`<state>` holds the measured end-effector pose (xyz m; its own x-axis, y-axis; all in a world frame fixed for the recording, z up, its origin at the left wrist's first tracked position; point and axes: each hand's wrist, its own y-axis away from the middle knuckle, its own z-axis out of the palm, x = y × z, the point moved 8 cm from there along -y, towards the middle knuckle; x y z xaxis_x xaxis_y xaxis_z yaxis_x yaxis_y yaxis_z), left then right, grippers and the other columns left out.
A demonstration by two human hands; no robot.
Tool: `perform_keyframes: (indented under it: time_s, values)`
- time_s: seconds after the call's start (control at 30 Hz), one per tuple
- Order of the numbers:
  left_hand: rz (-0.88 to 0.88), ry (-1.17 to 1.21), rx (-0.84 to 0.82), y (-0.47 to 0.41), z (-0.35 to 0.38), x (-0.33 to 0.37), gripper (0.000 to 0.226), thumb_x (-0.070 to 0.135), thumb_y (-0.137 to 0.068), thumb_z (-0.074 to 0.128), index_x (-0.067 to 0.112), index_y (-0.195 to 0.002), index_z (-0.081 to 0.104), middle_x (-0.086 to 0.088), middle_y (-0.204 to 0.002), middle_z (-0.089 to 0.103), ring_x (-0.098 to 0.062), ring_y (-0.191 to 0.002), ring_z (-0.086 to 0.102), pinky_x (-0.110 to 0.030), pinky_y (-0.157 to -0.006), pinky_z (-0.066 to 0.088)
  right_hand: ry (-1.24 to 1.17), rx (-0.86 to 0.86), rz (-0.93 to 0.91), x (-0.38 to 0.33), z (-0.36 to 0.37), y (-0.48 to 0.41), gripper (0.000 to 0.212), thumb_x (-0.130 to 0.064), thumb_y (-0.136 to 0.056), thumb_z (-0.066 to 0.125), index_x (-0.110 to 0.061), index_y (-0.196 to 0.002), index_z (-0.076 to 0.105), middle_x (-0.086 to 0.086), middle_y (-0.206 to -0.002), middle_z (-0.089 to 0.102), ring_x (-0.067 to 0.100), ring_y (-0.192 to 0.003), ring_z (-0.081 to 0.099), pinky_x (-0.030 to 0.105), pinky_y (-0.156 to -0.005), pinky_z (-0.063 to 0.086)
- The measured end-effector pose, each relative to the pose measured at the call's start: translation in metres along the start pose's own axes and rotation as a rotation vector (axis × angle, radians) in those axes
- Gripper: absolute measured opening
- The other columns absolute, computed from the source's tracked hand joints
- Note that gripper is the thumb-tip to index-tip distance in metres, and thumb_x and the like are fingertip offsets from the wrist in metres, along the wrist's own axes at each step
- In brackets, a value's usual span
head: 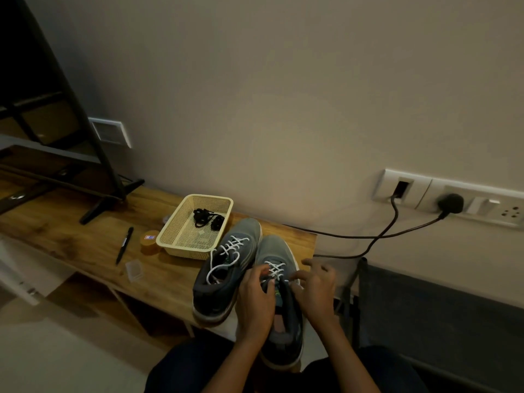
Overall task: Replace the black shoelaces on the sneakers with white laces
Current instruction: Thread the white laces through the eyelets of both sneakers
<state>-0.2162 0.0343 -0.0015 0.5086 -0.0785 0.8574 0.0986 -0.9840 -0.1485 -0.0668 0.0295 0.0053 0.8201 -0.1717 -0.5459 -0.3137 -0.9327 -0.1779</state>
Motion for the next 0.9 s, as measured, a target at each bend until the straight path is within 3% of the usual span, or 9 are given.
perform_keyframes:
  time_s: [0.17,0.3,0.5,0.67,0.8,0.9]
  values:
    - [0.042,-0.024,0.021,0.001,-0.002,0.006,0.025,0.007,-0.086,0.062,0.02,-0.108,0.062,0.009,-0.107,0.056,-0.002,-0.094,0.053,0.0,-0.068,0.037,0.147,-0.075,0.037,0.003,0.004,0.003,0.018,-0.03,-0.089,0.057,-0.021,-0.099,0.071,-0.002,-0.124,0.051,0.023,-0.12,0.032,0.031,-0.093,0.03]
    - [0.049,-0.033,0.034,0.001,-0.002,0.005,0.024,0.009,-0.087,0.062,0.023,-0.106,0.061,0.011,-0.107,0.055,-0.002,-0.092,0.053,-0.001,-0.067,0.035,0.301,-0.074,0.128,0.006,0.003,0.007,0.025,-0.029,-0.092,0.046,-0.022,-0.109,0.064,0.0,-0.122,0.052,0.022,-0.115,0.038,0.032,-0.089,0.033]
    - [0.078,-0.026,0.052,0.001,-0.003,0.006,0.021,0.004,-0.087,0.061,0.02,-0.101,0.062,0.009,-0.104,0.055,-0.006,-0.095,0.055,-0.001,-0.071,0.036,0.342,-0.063,0.219,0.013,0.003,0.012,0.022,-0.028,-0.093,0.042,-0.022,-0.106,0.058,0.0,-0.112,0.061,0.023,-0.109,0.045,0.033,-0.084,0.033]
    - [0.072,-0.036,0.056,0.0,-0.003,0.004,0.019,0.007,-0.088,0.061,0.022,-0.1,0.062,0.009,-0.105,0.056,-0.004,-0.094,0.054,-0.005,-0.071,0.035,0.255,-0.126,0.283,0.017,0.009,0.014,0.016,-0.028,-0.094,0.043,-0.024,-0.1,0.058,-0.001,-0.104,0.065,0.022,-0.107,0.053,0.034,-0.087,0.032]
    - [0.036,-0.001,0.051,-0.002,-0.009,0.004,0.012,0.019,-0.092,0.057,0.021,-0.104,0.061,0.008,-0.104,0.055,-0.002,-0.088,0.052,-0.004,-0.064,0.034,-0.128,-0.082,0.42,0.033,-0.008,0.011,0.017,-0.018,-0.089,0.051,-0.022,-0.074,0.057,0.0,-0.083,0.062,0.024,-0.094,0.058,0.036,-0.091,0.033]
    - [-0.037,0.082,0.09,-0.002,-0.024,0.002,0.014,0.021,-0.098,0.046,0.018,-0.102,0.06,0.005,-0.099,0.057,0.004,-0.079,0.048,-0.006,-0.062,0.033,-0.257,-0.088,0.328,0.029,-0.042,0.005,0.028,-0.013,-0.086,0.061,-0.028,-0.063,0.054,-0.007,-0.07,0.058,0.017,-0.083,0.059,0.044,-0.091,0.043]
